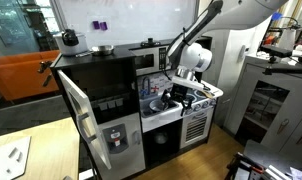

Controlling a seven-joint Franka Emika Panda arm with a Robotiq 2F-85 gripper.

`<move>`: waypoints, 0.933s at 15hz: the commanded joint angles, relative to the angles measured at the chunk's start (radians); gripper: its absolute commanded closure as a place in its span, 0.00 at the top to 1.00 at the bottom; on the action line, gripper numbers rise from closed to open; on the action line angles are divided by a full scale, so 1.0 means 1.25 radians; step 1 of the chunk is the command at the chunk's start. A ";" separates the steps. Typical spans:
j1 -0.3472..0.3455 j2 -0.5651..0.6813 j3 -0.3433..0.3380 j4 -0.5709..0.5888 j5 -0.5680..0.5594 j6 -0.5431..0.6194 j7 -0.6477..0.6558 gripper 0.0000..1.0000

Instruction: Put the grey pot inside the sink

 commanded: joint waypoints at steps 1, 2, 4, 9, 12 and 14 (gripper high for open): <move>0.021 -0.069 -0.017 -0.060 -0.121 -0.020 -0.057 1.00; 0.023 -0.085 -0.017 -0.074 -0.168 -0.024 -0.062 1.00; 0.026 -0.120 -0.020 -0.105 -0.254 -0.019 -0.076 1.00; 0.023 -0.214 -0.031 -0.202 -0.486 0.030 -0.098 1.00; 0.015 -0.267 -0.038 -0.266 -0.625 0.087 -0.099 1.00; 0.015 -0.241 -0.040 -0.239 -0.616 0.059 -0.083 1.00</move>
